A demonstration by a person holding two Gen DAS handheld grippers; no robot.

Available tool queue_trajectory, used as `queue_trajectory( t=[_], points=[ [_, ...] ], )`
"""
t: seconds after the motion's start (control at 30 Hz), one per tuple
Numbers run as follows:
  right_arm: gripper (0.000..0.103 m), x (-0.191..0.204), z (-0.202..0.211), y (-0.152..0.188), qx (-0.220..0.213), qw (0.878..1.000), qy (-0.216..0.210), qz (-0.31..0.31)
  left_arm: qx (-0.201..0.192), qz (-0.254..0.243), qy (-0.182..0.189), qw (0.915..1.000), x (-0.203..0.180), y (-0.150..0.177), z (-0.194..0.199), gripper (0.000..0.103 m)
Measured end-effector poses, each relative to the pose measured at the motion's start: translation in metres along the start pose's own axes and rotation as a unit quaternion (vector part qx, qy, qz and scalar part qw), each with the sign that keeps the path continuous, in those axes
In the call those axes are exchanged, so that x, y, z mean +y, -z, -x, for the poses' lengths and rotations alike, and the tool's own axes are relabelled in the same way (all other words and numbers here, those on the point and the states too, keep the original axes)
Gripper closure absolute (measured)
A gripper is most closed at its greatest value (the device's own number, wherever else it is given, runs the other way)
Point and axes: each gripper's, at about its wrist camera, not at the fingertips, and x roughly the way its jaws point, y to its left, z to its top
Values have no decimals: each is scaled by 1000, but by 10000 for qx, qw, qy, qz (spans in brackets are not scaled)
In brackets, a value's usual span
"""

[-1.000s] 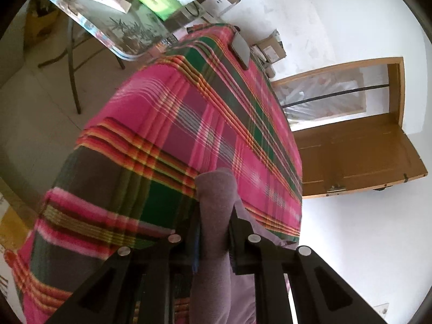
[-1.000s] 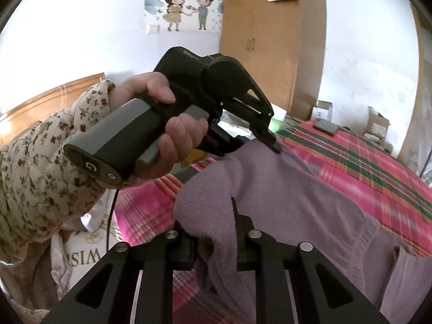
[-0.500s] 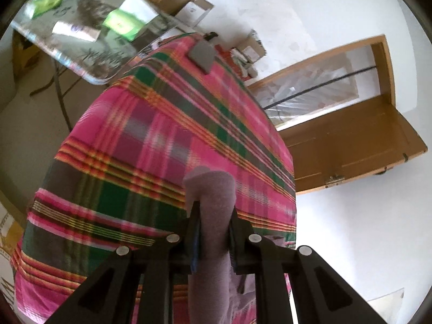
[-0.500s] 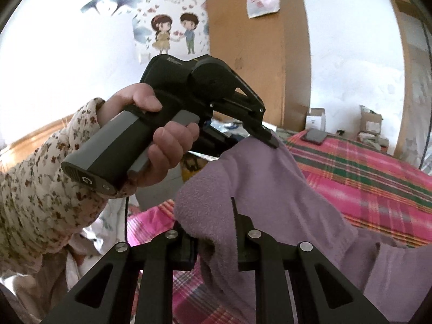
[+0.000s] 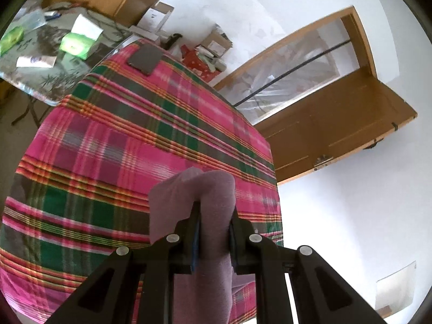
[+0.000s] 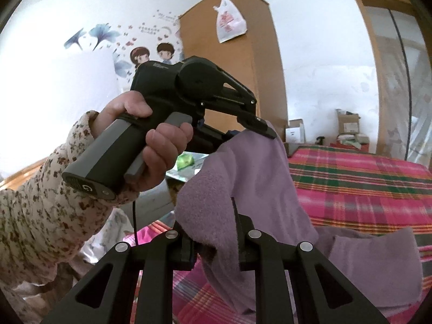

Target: Fold clothes

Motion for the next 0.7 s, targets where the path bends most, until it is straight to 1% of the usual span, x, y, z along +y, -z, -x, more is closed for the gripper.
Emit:
queue_trajectory(
  t=[0.2, 0.5, 0.7],
  points=[
    [85, -18, 22, -1, -168, 9997, 104, -173, 88, -146, -14, 9999, -31, 6, -15, 85],
    [85, -56, 55, 2, -336, 9975, 386, -490, 255, -407, 1, 9988, -77, 17, -46, 85],
    [85, -80, 73, 10, -407, 9951, 581, -683, 454, -584, -45, 9973, -103, 22, -75, 85]
  ],
)
